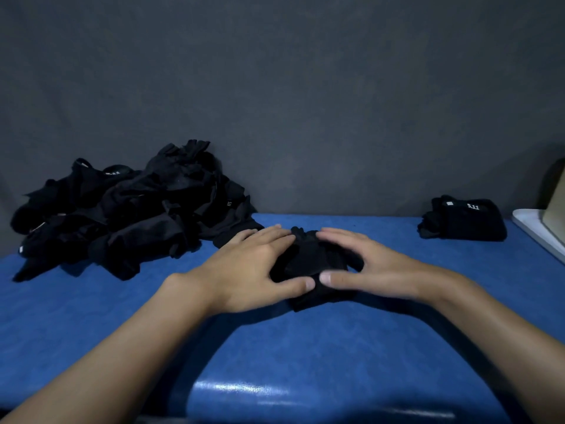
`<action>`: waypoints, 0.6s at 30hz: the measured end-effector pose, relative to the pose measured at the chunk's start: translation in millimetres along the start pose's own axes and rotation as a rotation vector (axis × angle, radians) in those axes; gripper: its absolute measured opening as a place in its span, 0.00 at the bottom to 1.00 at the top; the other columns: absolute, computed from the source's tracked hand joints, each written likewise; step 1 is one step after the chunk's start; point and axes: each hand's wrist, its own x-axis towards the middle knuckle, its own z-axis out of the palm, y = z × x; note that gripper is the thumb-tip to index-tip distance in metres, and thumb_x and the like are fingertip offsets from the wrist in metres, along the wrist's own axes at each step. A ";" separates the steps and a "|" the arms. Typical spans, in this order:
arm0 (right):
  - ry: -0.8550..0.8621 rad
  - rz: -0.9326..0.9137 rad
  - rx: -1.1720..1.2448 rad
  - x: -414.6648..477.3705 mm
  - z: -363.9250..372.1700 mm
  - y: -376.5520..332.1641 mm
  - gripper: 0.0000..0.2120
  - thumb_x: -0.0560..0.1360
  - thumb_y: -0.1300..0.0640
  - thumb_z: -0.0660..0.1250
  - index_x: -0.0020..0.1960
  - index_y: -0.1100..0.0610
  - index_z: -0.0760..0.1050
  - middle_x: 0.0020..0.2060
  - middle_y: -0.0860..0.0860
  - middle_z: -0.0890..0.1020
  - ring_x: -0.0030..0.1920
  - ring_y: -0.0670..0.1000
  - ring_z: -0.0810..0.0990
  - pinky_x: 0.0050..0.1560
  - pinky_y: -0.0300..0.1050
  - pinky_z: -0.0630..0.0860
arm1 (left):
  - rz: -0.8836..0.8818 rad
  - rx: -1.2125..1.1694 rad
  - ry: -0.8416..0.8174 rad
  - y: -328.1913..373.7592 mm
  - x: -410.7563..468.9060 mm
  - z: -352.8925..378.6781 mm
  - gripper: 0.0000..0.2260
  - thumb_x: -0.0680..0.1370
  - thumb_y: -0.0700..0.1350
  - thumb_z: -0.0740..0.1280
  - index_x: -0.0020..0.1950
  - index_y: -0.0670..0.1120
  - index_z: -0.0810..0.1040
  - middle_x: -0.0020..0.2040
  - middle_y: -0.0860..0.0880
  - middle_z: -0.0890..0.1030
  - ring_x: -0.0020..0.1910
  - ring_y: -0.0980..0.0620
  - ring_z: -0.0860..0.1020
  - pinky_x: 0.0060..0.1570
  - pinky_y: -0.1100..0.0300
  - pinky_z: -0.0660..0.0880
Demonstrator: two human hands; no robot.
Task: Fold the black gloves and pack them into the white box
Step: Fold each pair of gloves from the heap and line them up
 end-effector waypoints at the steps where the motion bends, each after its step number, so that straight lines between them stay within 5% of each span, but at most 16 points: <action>1: 0.064 -0.010 0.088 1.3 -0.3 0.4 0.39 0.67 0.34 0.69 0.74 0.41 0.62 0.73 0.38 0.64 0.72 0.35 0.60 0.75 0.41 0.59 | 0.014 -0.036 0.036 0.5 0.1 0.1 0.44 0.68 0.75 0.47 0.78 0.51 0.62 0.76 0.56 0.64 0.74 0.59 0.58 0.73 0.63 0.51; 3: 0.104 -0.007 0.135 2.8 -0.3 1.5 0.34 0.70 0.38 0.70 0.73 0.43 0.65 0.72 0.39 0.68 0.71 0.35 0.64 0.74 0.40 0.62 | 0.024 -0.056 0.042 -1.0 1.3 2.4 0.41 0.71 0.74 0.49 0.76 0.50 0.66 0.73 0.56 0.69 0.71 0.57 0.66 0.73 0.60 0.59; 5: 0.033 0.024 0.000 2.0 1.3 3.9 0.35 0.71 0.35 0.69 0.74 0.40 0.63 0.75 0.40 0.63 0.76 0.38 0.55 0.77 0.46 0.55 | 0.035 0.000 -0.009 -3.0 0.4 5.0 0.39 0.72 0.73 0.51 0.76 0.51 0.66 0.73 0.57 0.69 0.71 0.57 0.67 0.73 0.56 0.61; 10: -0.179 0.089 -0.309 -3.3 1.0 1.8 0.37 0.74 0.32 0.60 0.78 0.38 0.49 0.77 0.33 0.46 0.77 0.40 0.39 0.77 0.47 0.37 | -0.017 0.072 -0.159 -3.8 -4.4 4.7 0.47 0.69 0.76 0.50 0.81 0.52 0.52 0.81 0.57 0.53 0.79 0.61 0.49 0.78 0.55 0.48; 18: -0.142 0.102 -0.345 -13.6 -4.3 -1.2 0.37 0.72 0.31 0.62 0.77 0.38 0.53 0.77 0.35 0.50 0.77 0.42 0.44 0.77 0.49 0.43 | 0.002 -0.047 -0.169 3.4 -5.9 9.6 0.46 0.69 0.76 0.52 0.81 0.54 0.51 0.81 0.57 0.50 0.78 0.62 0.49 0.78 0.57 0.47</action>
